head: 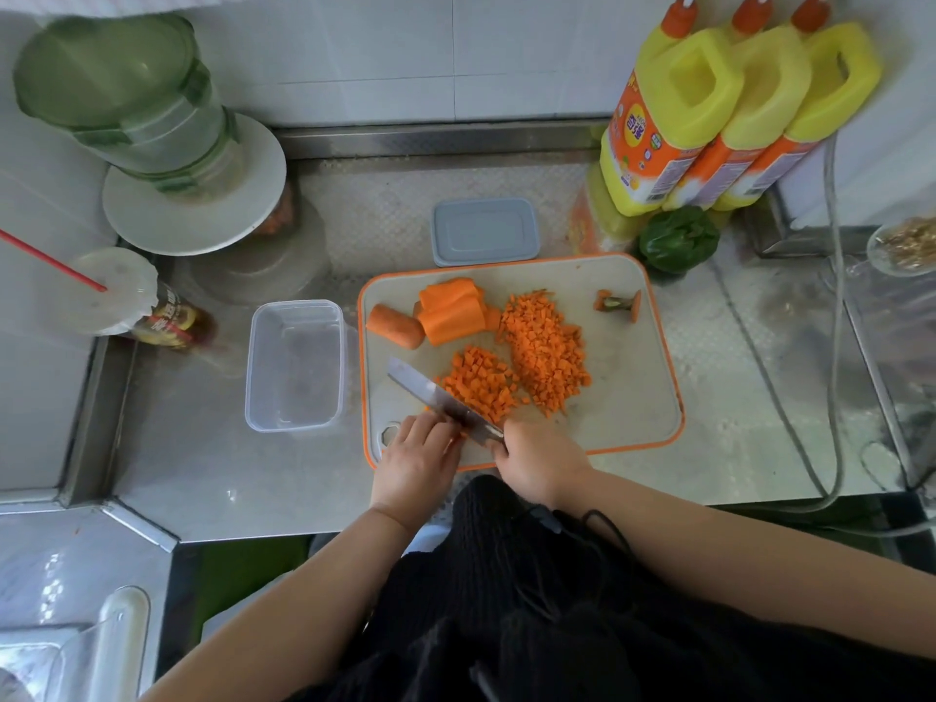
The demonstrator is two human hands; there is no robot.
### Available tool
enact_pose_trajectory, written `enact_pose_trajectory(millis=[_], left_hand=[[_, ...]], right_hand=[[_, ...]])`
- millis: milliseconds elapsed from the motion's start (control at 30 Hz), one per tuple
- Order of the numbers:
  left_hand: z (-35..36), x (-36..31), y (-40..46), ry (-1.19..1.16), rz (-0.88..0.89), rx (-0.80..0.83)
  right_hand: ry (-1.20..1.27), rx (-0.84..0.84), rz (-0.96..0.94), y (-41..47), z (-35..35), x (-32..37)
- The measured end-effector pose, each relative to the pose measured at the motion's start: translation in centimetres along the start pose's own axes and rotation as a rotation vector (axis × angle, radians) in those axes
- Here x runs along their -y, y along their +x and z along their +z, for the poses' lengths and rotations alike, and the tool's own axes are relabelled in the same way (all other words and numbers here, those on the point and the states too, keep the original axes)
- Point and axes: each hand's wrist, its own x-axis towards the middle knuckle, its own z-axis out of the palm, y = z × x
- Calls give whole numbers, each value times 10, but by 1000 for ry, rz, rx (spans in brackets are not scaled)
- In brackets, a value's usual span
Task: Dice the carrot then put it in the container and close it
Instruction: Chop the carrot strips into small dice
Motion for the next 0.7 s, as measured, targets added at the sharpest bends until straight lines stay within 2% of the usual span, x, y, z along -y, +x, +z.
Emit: enact_pose_trajectory(millis=[367,600,700], left_hand=[[-1,2,-1,8,24,59],[1,7,-3,8,25,52],[-2,8,-2,17,11,48]], right_hand=[[-84,12,0,8,16,4],[90,-15,35,15,3,1],[92,-18,29,9,-2,-3]])
